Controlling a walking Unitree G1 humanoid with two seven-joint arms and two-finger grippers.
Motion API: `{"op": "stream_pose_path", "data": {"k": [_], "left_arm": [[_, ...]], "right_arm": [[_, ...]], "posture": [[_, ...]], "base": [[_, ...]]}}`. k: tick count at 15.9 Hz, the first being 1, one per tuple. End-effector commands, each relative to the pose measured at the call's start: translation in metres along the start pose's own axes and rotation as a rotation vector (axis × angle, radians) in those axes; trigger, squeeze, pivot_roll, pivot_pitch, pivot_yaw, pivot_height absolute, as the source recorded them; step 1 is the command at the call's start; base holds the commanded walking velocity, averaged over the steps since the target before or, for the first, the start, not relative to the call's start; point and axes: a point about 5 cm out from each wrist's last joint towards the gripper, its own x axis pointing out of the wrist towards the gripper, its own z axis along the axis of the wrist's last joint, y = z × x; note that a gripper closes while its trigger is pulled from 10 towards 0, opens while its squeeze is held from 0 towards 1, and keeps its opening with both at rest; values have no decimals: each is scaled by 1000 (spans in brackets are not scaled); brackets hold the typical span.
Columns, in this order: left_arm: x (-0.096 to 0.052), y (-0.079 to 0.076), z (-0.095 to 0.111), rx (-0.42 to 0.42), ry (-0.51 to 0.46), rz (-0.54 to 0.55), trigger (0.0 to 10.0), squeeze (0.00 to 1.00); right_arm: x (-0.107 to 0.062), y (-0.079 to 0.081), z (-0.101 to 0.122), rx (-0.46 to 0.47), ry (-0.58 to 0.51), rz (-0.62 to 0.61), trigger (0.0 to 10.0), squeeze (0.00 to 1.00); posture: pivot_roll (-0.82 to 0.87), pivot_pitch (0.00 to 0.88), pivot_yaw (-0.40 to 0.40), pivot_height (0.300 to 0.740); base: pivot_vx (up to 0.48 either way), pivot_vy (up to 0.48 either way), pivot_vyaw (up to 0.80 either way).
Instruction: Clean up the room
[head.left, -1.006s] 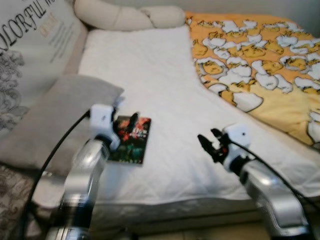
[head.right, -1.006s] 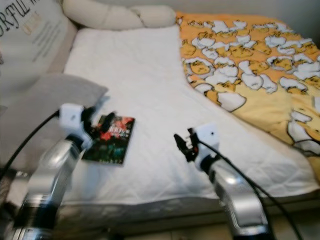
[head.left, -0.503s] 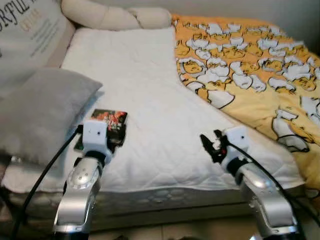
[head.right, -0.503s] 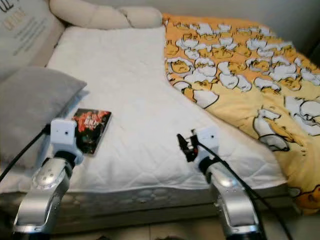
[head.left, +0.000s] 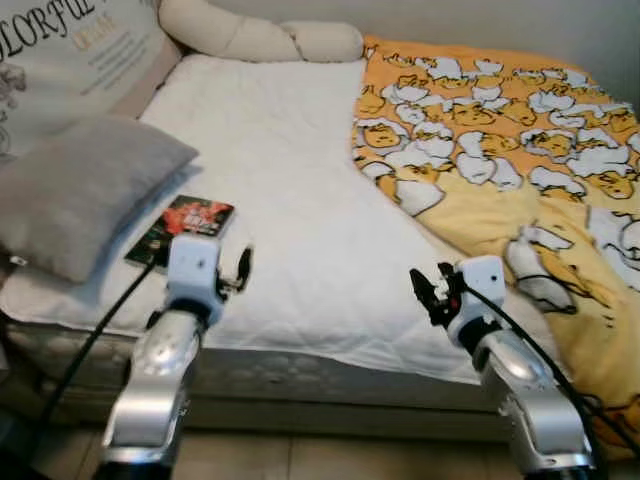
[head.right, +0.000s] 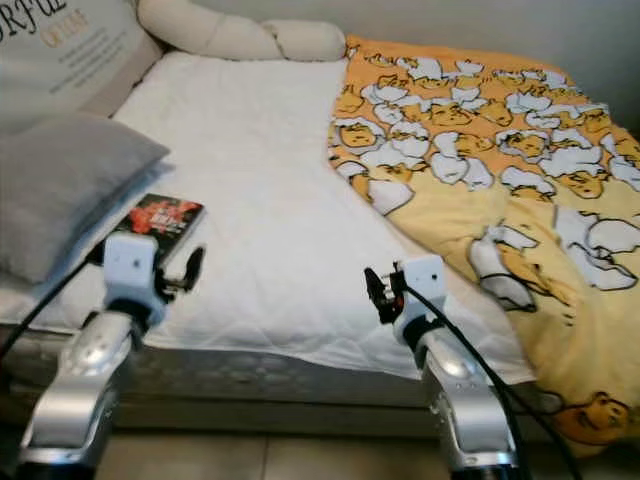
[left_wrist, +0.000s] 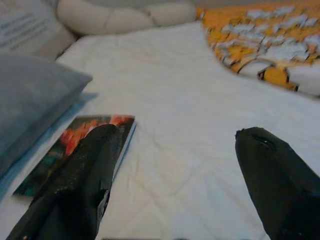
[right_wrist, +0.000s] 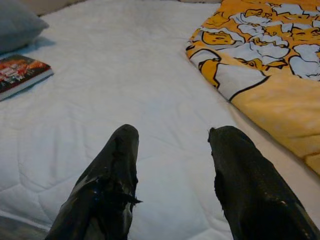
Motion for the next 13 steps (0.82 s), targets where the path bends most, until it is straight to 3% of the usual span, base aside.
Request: {"op": "stream_pose_path", "data": {"k": [1,9,13], "left_arm": [[3,-1,3,1,-6,-7,10000,0],[4,2,1,-28,5,-21,10000,0],[5,-1,1,-28,5,-39,10000,0]], "right_arm": [[-1,-3,3,-7,-13,-20,10000,0],[0,-2,1,2,-13,-35,10000,0],[1,0,1,1,-9,-21,10000,0]], "posture": [[-28,0,15,740],[-34,0,21,740],[-26,0,13,740]], "base": [[0,-480,0],[0,-464,0],[0,0,0]]}}
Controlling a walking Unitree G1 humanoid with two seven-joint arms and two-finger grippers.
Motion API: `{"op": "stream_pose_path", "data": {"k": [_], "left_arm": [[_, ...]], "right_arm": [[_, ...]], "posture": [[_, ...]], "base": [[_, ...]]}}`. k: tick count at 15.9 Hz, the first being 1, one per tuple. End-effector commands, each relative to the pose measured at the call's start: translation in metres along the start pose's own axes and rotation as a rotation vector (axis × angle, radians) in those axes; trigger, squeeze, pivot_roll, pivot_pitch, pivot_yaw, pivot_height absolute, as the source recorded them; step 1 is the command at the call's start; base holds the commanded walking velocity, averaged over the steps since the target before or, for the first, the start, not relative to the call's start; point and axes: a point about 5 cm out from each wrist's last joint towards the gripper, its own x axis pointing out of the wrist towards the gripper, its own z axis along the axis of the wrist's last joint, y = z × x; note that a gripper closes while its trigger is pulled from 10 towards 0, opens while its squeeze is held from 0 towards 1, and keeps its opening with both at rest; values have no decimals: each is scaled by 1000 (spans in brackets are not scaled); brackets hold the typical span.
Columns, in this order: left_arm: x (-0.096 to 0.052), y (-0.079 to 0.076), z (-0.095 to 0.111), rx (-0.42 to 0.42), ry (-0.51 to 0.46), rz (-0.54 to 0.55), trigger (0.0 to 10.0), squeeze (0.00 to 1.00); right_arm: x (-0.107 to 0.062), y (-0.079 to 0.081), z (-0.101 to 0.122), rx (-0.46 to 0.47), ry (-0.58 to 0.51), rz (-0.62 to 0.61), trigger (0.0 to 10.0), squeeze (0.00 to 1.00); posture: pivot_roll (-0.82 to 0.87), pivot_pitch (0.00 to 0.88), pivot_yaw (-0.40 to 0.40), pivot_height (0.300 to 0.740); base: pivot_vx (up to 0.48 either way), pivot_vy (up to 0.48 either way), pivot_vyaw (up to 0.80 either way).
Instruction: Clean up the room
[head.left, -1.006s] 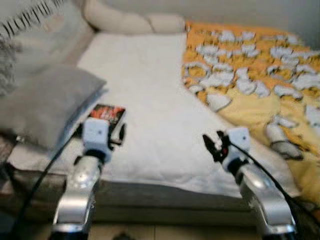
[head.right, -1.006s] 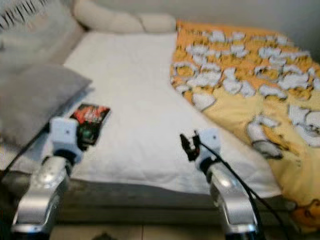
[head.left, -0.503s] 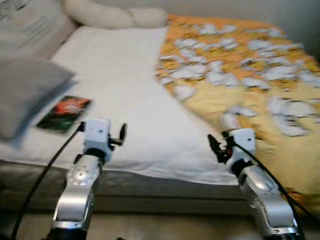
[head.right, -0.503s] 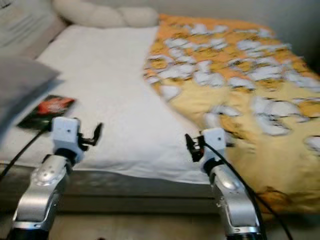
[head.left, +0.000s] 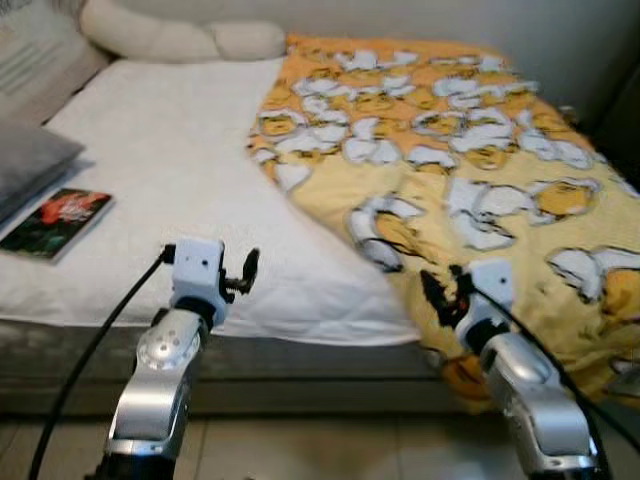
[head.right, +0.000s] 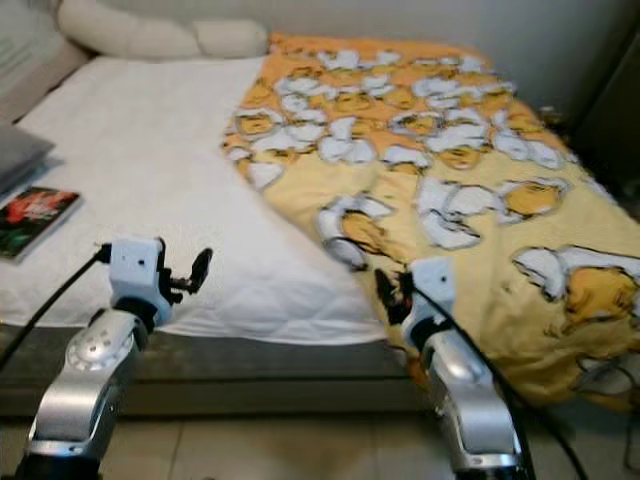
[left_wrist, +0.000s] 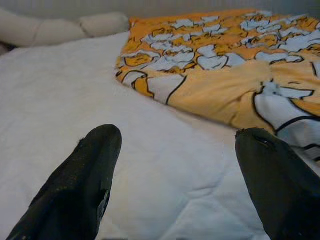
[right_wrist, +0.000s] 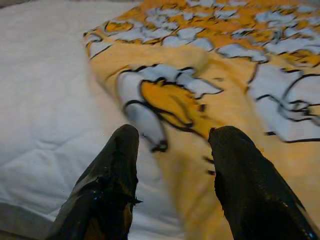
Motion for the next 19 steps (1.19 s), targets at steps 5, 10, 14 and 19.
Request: {"op": "stream_pose_path", "data": {"k": [5,10,14,19], "left_arm": [[-5,1,0,-33,-12,-19,10000,0],[-5,1,0,-48,-13,-25,10000,0],[-6,0,0,-46,-14,-39,10000,0],[-7,1,-1,-47,-14,-44,10000,0]], "right_arm": [[4,7,3,-19,-5,31,10000,0],[6,6,3,-24,-2,33,10000,0],[7,7,2,-26,14,30,10000,0],[8,7,3,-34,7,32,10000,0]], "posture": [[-15,0,3,740],[-16,0,1,740],[-15,0,1,740],[-14,0,-1,740]], "base": [[0,0,0],[0,0,0],[263,0,-200],[311,0,0]]}}
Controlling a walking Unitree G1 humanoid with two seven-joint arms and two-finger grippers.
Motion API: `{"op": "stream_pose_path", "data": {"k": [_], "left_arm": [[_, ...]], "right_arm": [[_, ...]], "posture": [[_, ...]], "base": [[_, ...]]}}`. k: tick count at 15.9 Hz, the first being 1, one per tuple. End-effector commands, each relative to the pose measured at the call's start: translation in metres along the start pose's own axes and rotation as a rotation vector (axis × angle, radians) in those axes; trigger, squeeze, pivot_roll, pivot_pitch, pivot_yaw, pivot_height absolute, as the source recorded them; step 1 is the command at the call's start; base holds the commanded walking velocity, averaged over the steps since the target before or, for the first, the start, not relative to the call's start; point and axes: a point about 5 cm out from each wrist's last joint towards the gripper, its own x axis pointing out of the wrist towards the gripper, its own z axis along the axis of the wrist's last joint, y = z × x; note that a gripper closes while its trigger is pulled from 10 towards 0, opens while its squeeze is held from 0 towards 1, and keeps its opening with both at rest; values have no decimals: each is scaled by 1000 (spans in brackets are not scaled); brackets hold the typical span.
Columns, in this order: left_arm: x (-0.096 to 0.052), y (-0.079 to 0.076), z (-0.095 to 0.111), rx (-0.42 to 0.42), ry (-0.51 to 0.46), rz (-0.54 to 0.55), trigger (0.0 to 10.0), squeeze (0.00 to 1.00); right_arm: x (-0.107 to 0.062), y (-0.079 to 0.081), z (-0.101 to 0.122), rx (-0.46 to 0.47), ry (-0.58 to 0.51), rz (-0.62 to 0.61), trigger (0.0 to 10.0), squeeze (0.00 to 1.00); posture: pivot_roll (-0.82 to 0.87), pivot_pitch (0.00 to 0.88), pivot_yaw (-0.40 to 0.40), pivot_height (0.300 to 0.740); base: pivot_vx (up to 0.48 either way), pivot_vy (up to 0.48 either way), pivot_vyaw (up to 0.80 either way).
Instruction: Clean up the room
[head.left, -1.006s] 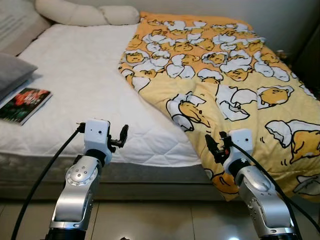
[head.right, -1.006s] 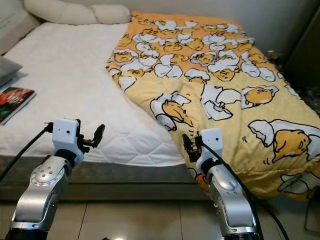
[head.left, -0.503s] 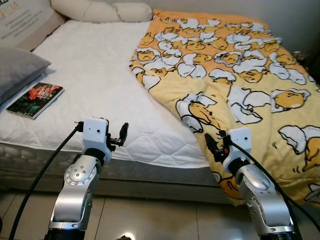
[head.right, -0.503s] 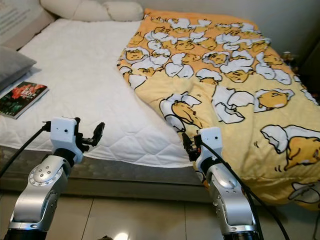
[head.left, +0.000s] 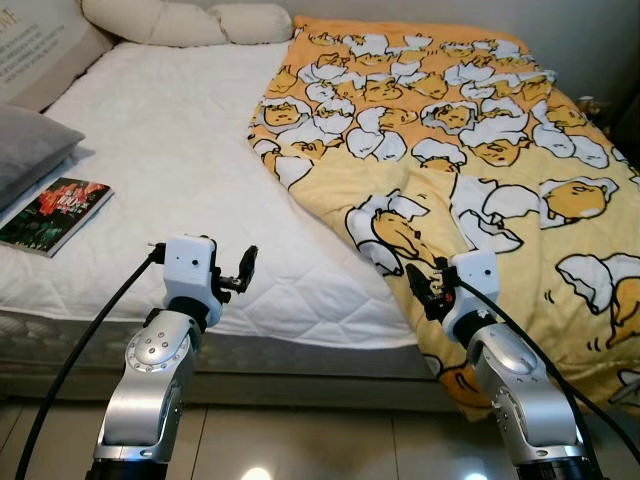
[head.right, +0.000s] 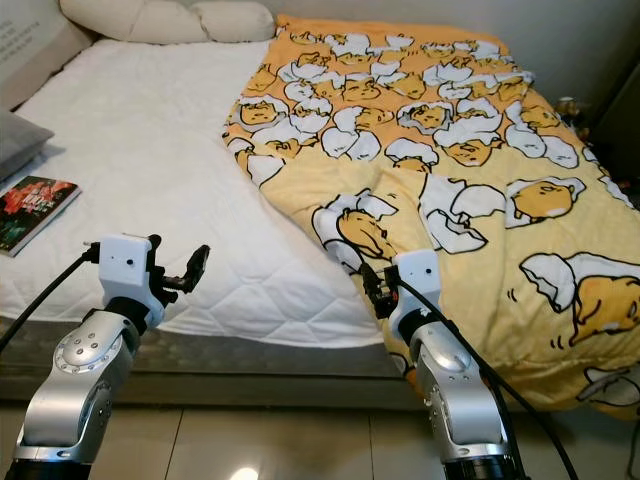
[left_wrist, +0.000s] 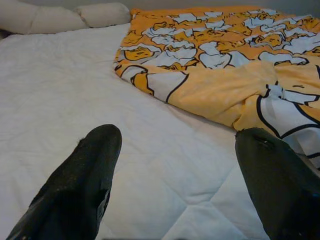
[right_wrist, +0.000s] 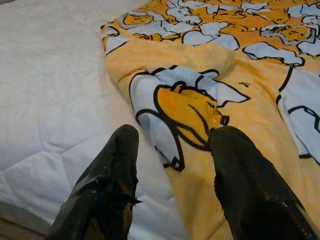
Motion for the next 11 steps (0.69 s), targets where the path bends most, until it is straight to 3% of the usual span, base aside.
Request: {"op": "stream_pose_path", "data": {"k": [1,2,4,11], "left_arm": [[-1,-1,0,0,1,-7,10000,0],[-1,-1,0,-1,1,-9,10000,0],[-1,-2,0,-5,0,-11,10000,0],[-3,-2,-2,0,4,-8,10000,0]], "right_arm": [[1,-1,0,-10,6,-4,10000,0],[1,-1,0,-11,5,-3,10000,0],[1,-2,0,-11,6,-4,10000,0],[1,0,0,-27,7,12,10000,0]], "posture": [[-15,0,-2,740],[-15,0,-2,740],[-15,0,-4,740],[-16,0,-6,740]], "base": [[337,0,0],[337,0,0],[356,0,-800],[367,0,0]]}}
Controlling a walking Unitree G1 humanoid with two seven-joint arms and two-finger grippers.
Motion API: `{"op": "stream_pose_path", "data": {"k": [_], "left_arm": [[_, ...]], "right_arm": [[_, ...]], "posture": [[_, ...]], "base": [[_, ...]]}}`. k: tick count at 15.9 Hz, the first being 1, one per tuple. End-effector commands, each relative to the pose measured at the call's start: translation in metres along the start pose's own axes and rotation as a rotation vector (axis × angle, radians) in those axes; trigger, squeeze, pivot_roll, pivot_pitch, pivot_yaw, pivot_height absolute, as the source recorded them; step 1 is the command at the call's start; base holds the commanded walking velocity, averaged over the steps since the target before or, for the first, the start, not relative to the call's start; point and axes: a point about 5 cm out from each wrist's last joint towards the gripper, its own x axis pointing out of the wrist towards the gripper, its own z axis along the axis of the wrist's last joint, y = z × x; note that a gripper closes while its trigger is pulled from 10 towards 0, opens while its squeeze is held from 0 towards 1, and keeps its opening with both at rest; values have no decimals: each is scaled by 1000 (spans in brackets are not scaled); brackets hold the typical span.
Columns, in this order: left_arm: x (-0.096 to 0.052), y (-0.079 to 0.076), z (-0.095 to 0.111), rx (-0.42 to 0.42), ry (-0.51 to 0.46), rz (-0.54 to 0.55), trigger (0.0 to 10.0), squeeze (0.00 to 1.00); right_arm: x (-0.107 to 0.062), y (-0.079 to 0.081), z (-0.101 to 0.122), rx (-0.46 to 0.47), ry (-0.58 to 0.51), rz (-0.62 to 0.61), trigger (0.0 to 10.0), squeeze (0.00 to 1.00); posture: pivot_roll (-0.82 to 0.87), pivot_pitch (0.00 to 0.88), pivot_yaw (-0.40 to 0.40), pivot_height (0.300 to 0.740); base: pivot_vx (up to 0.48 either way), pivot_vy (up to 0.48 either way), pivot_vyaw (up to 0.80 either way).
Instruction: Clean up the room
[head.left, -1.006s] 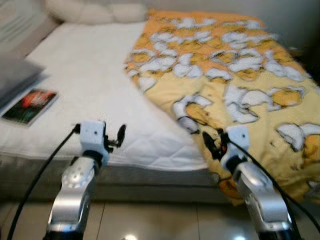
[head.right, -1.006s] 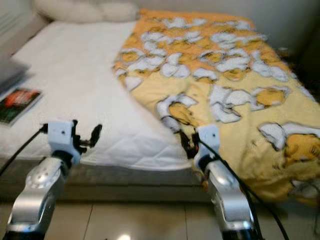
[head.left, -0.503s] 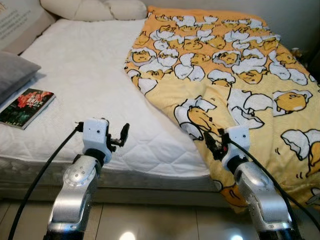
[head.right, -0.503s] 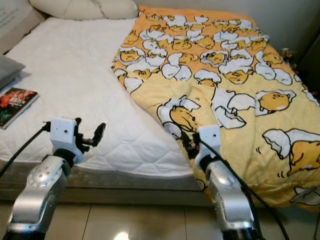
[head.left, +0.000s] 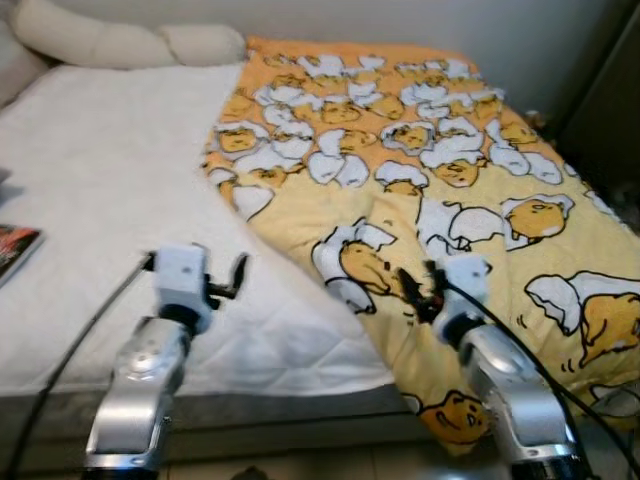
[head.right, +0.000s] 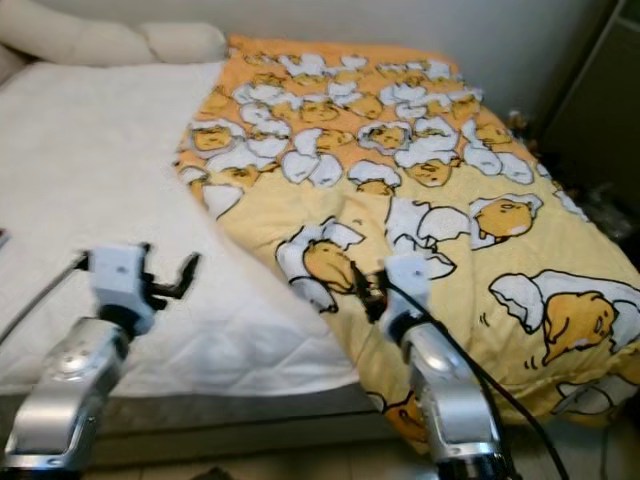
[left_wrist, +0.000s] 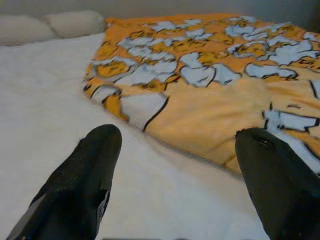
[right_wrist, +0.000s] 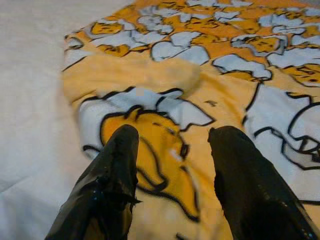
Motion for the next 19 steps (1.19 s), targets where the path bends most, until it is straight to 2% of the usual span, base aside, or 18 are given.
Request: {"op": "stream_pose_path", "data": {"k": [1,18,19], "left_arm": [[3,-10,4,-1,-19,-35,10000,0],[3,-10,4,0,-19,-35,10000,0],[1,-3,9,47,-6,-106,10000,0]], "right_arm": [[-3,-10,2,-19,-3,-25,10000,0],[-2,-9,2,-19,-2,-23,10000,0],[22,-35,-1,-36,82,-92,10000,1000]], "posture": [[-16,0,-6,740],[-16,0,-6,740],[58,0,17,740]], "base": [[345,0,0],[349,0,0],[0,0,0]]}}
